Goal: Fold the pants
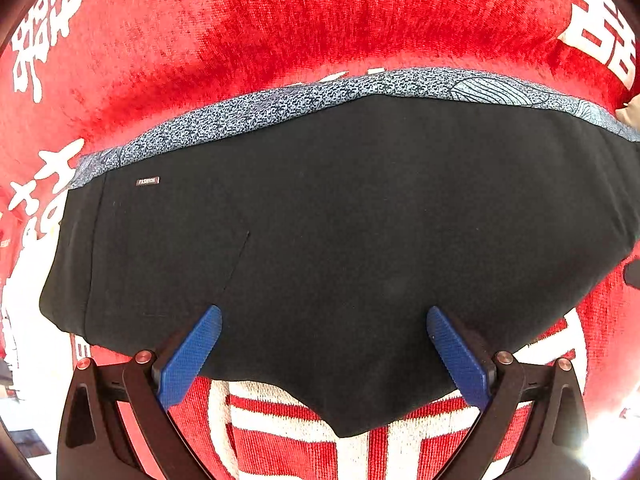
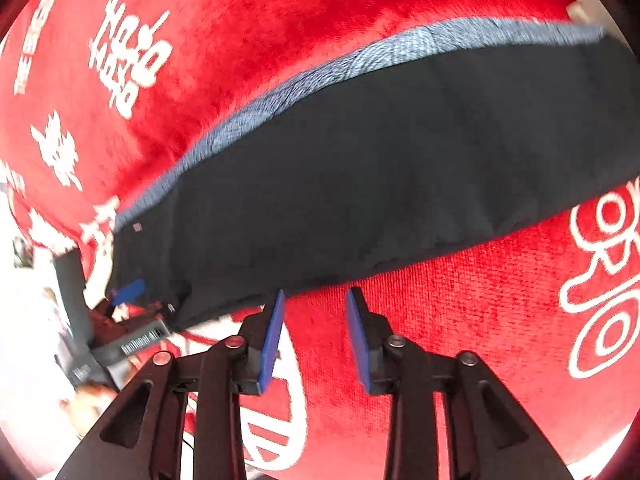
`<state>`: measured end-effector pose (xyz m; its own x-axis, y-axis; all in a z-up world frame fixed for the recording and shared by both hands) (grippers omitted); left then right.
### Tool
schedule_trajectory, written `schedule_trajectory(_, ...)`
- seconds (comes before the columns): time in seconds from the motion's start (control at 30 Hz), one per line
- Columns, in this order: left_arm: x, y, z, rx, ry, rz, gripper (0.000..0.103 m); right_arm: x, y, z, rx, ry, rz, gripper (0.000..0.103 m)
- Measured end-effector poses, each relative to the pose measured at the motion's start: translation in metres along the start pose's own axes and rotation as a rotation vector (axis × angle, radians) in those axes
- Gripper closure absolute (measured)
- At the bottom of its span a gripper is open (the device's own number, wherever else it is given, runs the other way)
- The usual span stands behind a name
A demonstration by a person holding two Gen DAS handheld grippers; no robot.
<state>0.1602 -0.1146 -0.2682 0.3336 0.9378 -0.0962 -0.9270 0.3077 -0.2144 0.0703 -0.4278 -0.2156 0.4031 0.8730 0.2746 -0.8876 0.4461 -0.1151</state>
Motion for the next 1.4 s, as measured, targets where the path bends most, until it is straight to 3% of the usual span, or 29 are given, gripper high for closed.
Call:
schedule_trajectory(0.13, 0.0, -0.001, -0.002, -0.005, -0.014, -0.014, 0.0, -0.004, -0.013, -0.008, 0.004, -0.116, -0.182, 0.067)
schedule_trajectory(0.17, 0.001, 0.0, -0.001, -0.008, -0.015, -0.018, 0.0, -0.008, -0.014, -0.012, 0.017, -0.108, -0.211, 0.094)
schedule_trajectory(0.3, -0.001, -0.001, 0.0, 0.013, -0.025, -0.017, 0.0, -0.016, -0.001, -0.022, 0.058, -0.051, -0.223, 0.096)
schedule_trajectory(0.43, -0.009, -0.007, 0.015, 0.028, -0.01, -0.008, 0.0, -0.032, 0.016, -0.006, 0.066, 0.07, -0.154, 0.095)
schedule_trajectory(0.5, -0.019, -0.01, 0.024, 0.016, 0.008, -0.019, 0.0, -0.048, 0.015, 0.009, 0.042, 0.101, -0.16, 0.088)
schedule_trajectory(0.57, -0.033, -0.015, 0.028, 0.01, 0.017, -0.043, 0.0, -0.068, 0.01, 0.021, 0.017, 0.137, -0.197, 0.052)
schedule_trajectory(0.6, -0.044, -0.018, 0.029, 0.008, 0.022, -0.06, 0.0, -0.079, 0.008, 0.028, 0.0, 0.151, -0.221, 0.046)
schedule_trajectory(0.77, -0.094, -0.031, 0.025, 0.006, 0.04, -0.126, 0.0, -0.136, -0.013, 0.056, -0.101, 0.219, -0.339, 0.044)
schedule_trajectory(0.8, -0.105, -0.034, 0.023, 0.004, 0.043, -0.135, 0.0, -0.145, -0.023, 0.064, -0.141, 0.238, -0.35, 0.045)
schedule_trajectory(0.87, -0.126, -0.04, 0.017, 0.0, 0.06, -0.139, 0.0, -0.157, -0.041, 0.076, -0.211, 0.268, -0.347, 0.059)
schedule_trajectory(0.97, -0.148, -0.045, 0.006, 0.01, 0.074, -0.144, 0.0, -0.172, -0.075, 0.082, -0.27, 0.287, -0.323, 0.073)
schedule_trajectory(1.1, -0.169, -0.042, -0.006, 0.032, 0.058, -0.168, 0.0, -0.207, -0.111, 0.072, -0.285, 0.389, -0.295, 0.076)
schedule_trajectory(1.13, -0.172, -0.041, -0.009, 0.035, 0.058, -0.167, 0.0, -0.221, -0.115, 0.067, -0.265, 0.442, -0.292, 0.082)
schedule_trajectory(1.17, -0.172, -0.04, -0.011, 0.042, 0.055, -0.16, 0.0, -0.234, -0.113, 0.063, -0.247, 0.466, -0.302, 0.102)
schedule_trajectory(1.27, -0.17, -0.042, -0.011, 0.051, 0.06, -0.142, 0.0, -0.243, -0.11, 0.067, -0.244, 0.443, -0.304, 0.103)
schedule_trajectory(1.3, -0.168, -0.045, -0.012, 0.053, 0.056, -0.144, 0.0, -0.238, -0.108, 0.072, -0.253, 0.44, -0.28, 0.098)
schedule_trajectory(1.4, -0.17, -0.051, -0.008, 0.044, 0.049, -0.151, 0.0, -0.22, -0.092, 0.074, -0.244, 0.267, -0.299, 0.09)
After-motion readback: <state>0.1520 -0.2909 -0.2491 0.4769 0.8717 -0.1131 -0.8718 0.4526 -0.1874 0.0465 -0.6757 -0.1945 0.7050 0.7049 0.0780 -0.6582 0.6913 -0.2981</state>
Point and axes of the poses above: each gripper's, at about its wrist camera, not at the fingertips, and z roughly against the way its jaws point, x to its left, y to its underside, the point moved 8 cm from there along -z, roughly the way its jaws point, and after that the axes turned 11 degrees about y, right-handed, at the moved point
